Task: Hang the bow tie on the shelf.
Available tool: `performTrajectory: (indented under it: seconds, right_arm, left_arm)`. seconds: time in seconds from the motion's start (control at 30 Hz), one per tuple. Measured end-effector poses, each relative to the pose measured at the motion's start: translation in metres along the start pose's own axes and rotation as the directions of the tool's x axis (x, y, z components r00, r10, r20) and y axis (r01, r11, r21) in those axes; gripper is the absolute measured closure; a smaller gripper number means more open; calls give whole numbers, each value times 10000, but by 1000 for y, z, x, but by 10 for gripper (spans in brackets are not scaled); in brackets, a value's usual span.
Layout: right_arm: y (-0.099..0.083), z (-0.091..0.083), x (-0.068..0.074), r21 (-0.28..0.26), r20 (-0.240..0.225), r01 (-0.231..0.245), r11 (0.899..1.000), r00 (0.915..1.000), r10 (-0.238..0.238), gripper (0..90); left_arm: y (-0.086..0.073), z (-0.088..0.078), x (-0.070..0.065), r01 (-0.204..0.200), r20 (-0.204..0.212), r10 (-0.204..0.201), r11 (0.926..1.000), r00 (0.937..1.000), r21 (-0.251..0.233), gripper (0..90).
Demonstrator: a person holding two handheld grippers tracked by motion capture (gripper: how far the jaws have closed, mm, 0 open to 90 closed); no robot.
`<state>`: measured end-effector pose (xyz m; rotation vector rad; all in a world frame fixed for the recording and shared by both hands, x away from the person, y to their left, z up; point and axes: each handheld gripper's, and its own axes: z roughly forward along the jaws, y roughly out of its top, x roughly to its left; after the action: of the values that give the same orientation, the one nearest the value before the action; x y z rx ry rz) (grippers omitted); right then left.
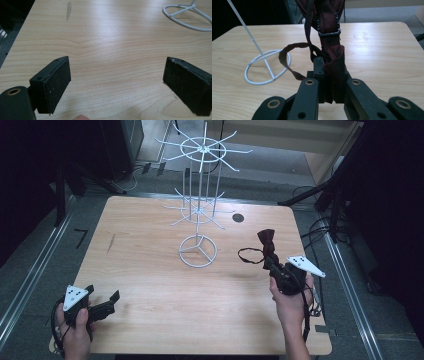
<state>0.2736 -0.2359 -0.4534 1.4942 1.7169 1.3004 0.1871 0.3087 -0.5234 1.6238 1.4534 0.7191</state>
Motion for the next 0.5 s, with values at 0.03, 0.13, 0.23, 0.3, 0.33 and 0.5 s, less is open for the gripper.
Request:
performTrajectory:
  seconds: [0.03, 0.13, 0.23, 0.3, 0.33, 0.5]
  right_arm:
    - [3, 0, 2, -102, -50, 17, 9999, 10000, -17, 853]
    - [6, -1, 5, -233, -88, 1, 9997, 10000, -3, 853]
    - [11, 1, 10, -376, -174, -7, 9993, 9998, 0, 853]
    - [13, 2, 13, -414, -228, -16, 9991, 9997, 7, 853]
    - [13, 2, 13, -414, -228, -16, 9991, 9997, 7, 853]
    - [19, 3, 22, -573, -452, -107, 9983, 9989, 81, 853]
  left_arm:
    - [0, 0, 0, 0, -9, 0, 10000, 10000, 4, 84]
    - [0, 0, 0, -1, -6, 1, 10000, 10000, 15, 84]
    - [0, 0, 0, -5, 0, 5, 10000, 10000, 0, 84]
    - [0, 0, 0, -7, 5, 7, 10000, 10000, 19, 84]
    - [0, 0, 0, -7, 5, 7, 10000, 10000, 19, 84]
    - [0, 0, 0, 9, 8, -9, 10000, 10000, -2, 84]
